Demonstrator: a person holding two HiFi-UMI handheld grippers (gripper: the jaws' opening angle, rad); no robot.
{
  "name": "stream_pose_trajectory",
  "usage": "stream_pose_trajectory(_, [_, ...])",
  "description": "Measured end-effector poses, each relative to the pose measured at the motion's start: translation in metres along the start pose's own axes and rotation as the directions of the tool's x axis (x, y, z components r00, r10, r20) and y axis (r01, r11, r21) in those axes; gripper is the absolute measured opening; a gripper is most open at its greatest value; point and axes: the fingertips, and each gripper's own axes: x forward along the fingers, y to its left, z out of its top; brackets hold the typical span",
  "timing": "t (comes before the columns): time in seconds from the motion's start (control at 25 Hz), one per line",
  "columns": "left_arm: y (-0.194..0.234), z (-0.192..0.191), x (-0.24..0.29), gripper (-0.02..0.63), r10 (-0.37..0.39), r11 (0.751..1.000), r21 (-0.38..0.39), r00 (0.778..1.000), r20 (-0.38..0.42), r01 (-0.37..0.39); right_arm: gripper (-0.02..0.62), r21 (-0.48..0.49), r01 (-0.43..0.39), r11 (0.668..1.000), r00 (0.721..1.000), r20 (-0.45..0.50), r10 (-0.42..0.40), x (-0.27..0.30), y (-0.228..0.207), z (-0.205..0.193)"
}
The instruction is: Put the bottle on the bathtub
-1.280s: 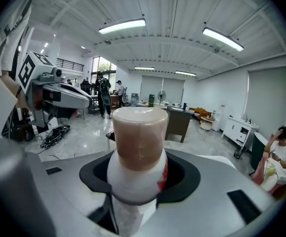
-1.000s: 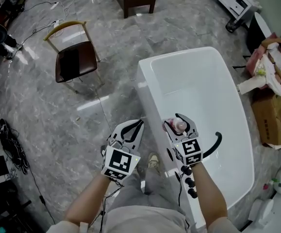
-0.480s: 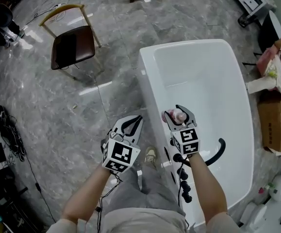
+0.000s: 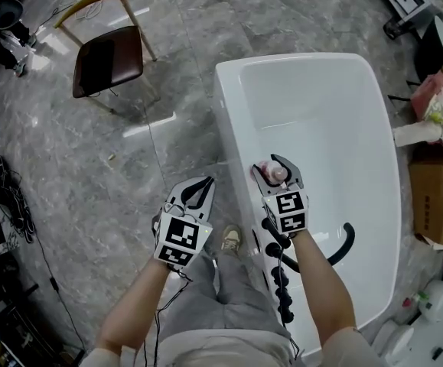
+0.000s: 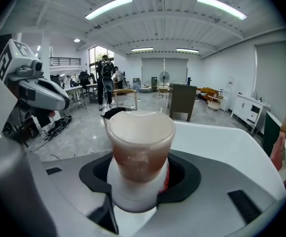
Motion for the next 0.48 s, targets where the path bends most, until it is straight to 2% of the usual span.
stream_pose_trajectory(0.24, [0.0006, -0.0011, -0.0012, 0.026, -0.006, 1.000, -0.021, 1.000, 0.003, 0.006, 0.236, -0.028, -0.005, 1.000, 1.000, 0.000, 0.005, 0.0076, 0.0067, -0.0013])
stream_pose_trajectory(0.48, [-0.0067, 0.0057, -0.0067, 0.026, -0.015, 1.000, -0.026, 1.000, 0.000, 0.015, 0.250, -0.014, 0.006, 1.000, 0.999, -0.049, -0.007, 0.0076, 0.0085, -0.0026])
